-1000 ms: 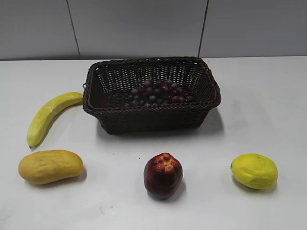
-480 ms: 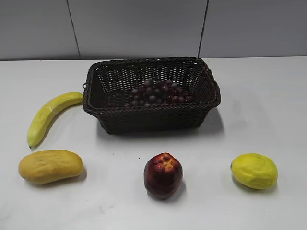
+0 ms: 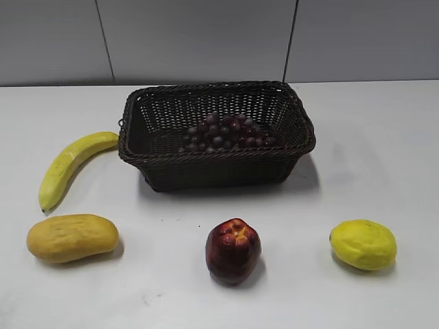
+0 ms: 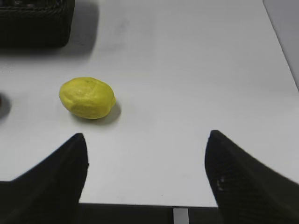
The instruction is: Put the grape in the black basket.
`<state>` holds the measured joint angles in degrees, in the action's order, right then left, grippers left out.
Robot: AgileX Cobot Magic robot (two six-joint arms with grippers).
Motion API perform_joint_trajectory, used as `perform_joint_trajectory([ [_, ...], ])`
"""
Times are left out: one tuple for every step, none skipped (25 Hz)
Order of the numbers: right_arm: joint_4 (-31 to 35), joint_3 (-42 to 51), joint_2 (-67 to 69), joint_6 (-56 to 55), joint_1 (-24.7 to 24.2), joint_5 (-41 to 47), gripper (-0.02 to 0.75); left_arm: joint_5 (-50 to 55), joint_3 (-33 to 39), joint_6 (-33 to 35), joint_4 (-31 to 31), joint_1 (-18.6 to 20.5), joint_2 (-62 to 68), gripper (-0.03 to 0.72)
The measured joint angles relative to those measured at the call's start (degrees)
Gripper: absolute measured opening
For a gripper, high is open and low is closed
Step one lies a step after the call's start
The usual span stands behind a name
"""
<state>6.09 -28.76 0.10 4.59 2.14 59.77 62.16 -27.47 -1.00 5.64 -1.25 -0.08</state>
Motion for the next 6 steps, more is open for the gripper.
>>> perform_joint_trajectory([
  [0.0, 0.0, -0.2, -0.1, 0.0, -0.1, 0.591, 0.0, 0.0, 0.0, 0.0, 0.0, 0.0, 0.217],
  [-0.1, 0.0, -0.4, -0.1, 0.0, 0.0, 0.591, 0.0, 0.0, 0.0, 0.0, 0.0, 0.0, 0.217],
  [-0.1, 0.0, -0.4, -0.1, 0.0, 0.0, 0.591, 0.0, 0.0, 0.0, 0.0, 0.0, 0.0, 0.217],
  [-0.1, 0.0, -0.4, -0.2, 0.0, 0.0, 0.591, 0.0, 0.0, 0.0, 0.0, 0.0, 0.0, 0.217],
  [-0.1, 0.0, -0.4, -0.2, 0.0, 0.0, 0.591, 0.0, 0.0, 0.0, 0.0, 0.0, 0.0, 0.217],
  [-0.1, 0.0, -0.4, -0.2, 0.0, 0.0, 0.591, 0.0, 0.0, 0.0, 0.0, 0.0, 0.0, 0.217],
])
